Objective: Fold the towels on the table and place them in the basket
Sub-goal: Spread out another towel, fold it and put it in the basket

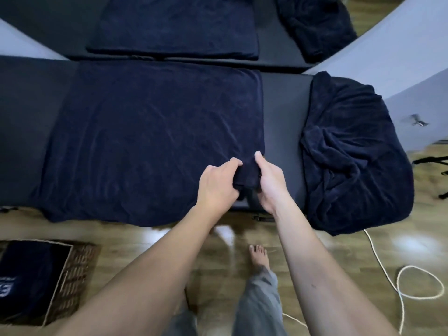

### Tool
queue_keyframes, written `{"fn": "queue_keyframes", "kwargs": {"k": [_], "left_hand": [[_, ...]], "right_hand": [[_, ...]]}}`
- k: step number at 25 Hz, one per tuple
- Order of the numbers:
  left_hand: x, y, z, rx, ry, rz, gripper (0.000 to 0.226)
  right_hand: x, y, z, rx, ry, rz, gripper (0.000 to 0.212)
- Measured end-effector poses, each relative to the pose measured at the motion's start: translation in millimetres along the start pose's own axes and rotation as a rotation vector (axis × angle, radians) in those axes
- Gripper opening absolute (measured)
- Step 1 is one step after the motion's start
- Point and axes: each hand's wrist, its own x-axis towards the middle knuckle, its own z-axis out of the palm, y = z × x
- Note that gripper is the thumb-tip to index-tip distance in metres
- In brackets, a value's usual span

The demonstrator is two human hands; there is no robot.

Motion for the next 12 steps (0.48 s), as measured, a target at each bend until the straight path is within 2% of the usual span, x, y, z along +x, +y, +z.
{"fn": "queue_keyframes", "kwargs": {"k": [2,3,4,7,8,9,12], "left_hand": [[0.5,-2.0,-1.7,-0.095,0.022,-0.086,0.045],[-3.0,-1.8,-1.1,-0.161,0.049,-0.109,0.043],[-7.8,0.1,2.4,-0.238,0.077,-0.130,0.039],[-22.7,9.8,13.3,-0.398,0.198,-0.211,0.028],[-27.2,14.0,13.5,-0.445,0.223,-0.269,0.025],[-31.1,17.8,10.9,-0.472,0.241,-0.321,0.021],[-45.1,18.5,6.0,-0.516,0.275,-0.430,0.015]], "right_hand": [[21.6,-8.7,-9.1,-0.128,0.043,-0.179,0.022],[31.3,-10.7,-17.6,-0.305,0.027,-0.308,0.021],[39.1,-11.8,-30.3,-0.549,-0.053,-0.470,0.029],[58.0,-22.7,-54.2,-1.211,-0.539,-0.911,0.075],[65.7,-24.6,-53.4,-1.354,-0.654,-0.986,0.078],[71.0,-26.5,-46.9,-1.461,-0.712,-1.038,0.070],[81.3,-28.4,-26.5,-1.701,-0.691,-1.103,0.027]]}}
